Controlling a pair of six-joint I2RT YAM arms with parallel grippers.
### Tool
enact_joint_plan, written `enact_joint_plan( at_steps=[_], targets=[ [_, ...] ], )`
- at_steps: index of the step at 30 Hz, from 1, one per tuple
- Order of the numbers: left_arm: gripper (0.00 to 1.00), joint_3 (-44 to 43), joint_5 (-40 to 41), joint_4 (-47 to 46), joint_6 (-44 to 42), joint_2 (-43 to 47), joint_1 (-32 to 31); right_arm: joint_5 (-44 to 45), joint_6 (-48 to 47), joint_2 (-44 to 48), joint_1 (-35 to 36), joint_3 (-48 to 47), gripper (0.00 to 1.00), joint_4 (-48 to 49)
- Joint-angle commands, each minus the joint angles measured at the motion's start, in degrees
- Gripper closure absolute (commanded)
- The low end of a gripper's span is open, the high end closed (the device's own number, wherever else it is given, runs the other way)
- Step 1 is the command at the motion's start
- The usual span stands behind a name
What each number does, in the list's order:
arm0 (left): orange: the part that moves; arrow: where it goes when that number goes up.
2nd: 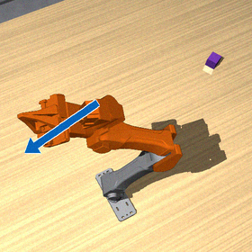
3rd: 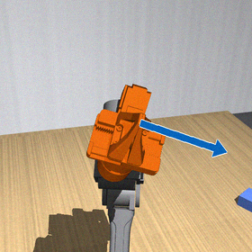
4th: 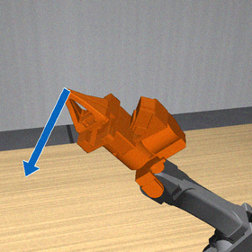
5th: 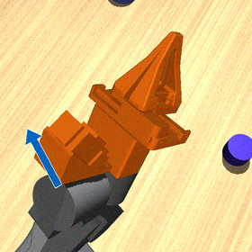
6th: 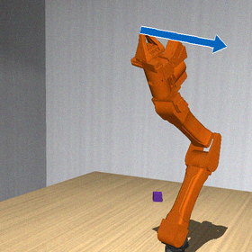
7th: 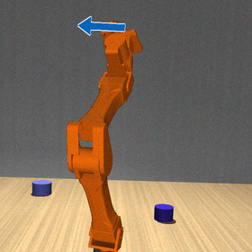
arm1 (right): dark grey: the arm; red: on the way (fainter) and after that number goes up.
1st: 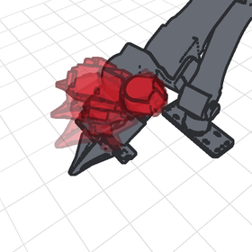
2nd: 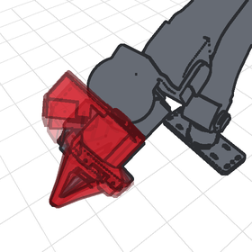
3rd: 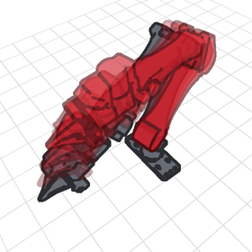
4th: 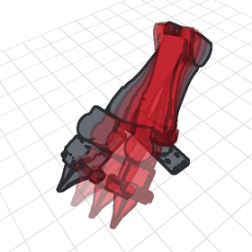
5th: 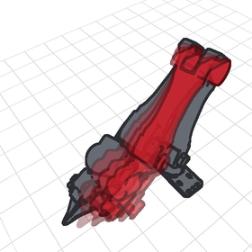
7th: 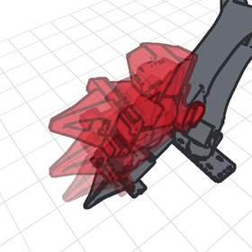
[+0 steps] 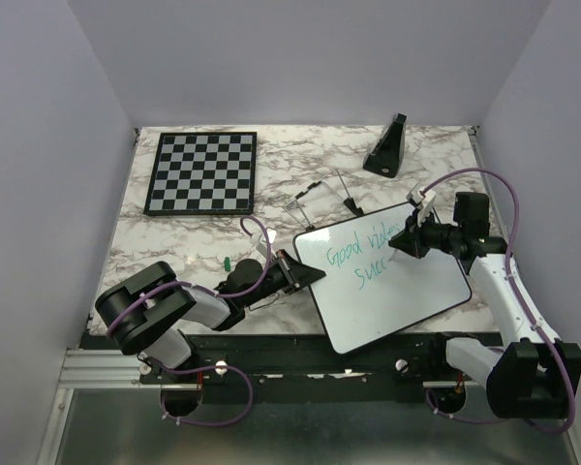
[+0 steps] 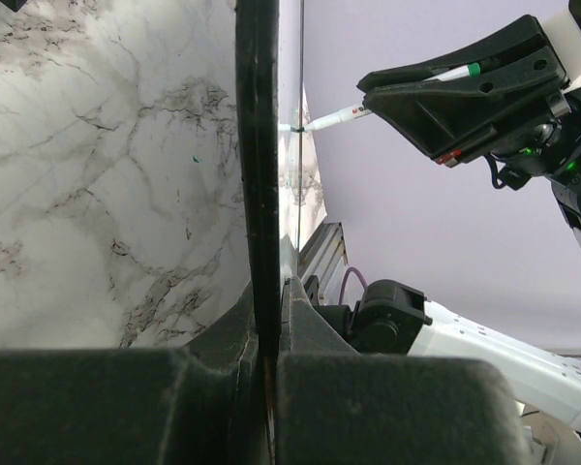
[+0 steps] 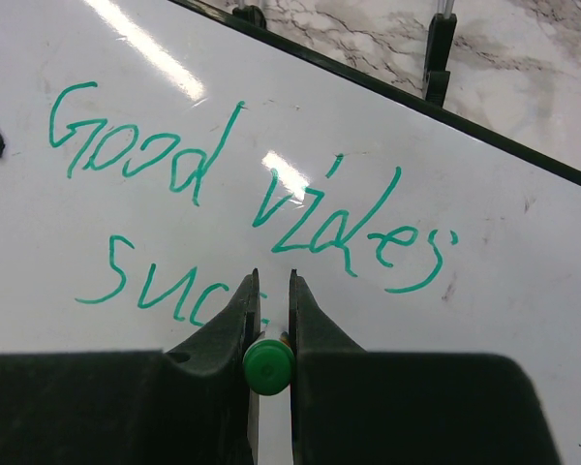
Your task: Write a sentence on the whiteboard
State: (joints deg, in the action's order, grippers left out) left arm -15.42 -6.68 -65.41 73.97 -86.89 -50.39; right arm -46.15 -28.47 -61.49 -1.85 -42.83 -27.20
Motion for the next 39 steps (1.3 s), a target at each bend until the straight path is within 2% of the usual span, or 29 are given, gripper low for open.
enact_joint_plan(
  at_steps=[1,10,18,26,39],
  targets=[
    [1.0,-1.02,2.99,-4.29,-3.57,0.94,-0.32,3.08,0.69,-0.03,-0.61,-0.5,1.0,1.89],
    [1.0,-1.1,2.9,-4.29,-3.57,0.76,-0.32,3.7,2.01,-0.03,-0.61,-0.24,0.99,4.7],
    [1.0,-1.28,2.9,-4.64,-3.4,0.32,-0.32,-0.95,1.49,-0.99,-0.53,-0.15,0.99,4.62],
    [1.0,-1.19,2.81,-4.64,-3.4,0.23,-0.32,-5.26,-1.67,-0.82,-0.53,-0.68,1.0,-0.04],
    [1.0,-1.02,2.99,-4.9,-3.4,0.41,-0.32,-1.23,-7.3,-0.03,-0.53,-1.2,0.99,-8.57]
  ],
)
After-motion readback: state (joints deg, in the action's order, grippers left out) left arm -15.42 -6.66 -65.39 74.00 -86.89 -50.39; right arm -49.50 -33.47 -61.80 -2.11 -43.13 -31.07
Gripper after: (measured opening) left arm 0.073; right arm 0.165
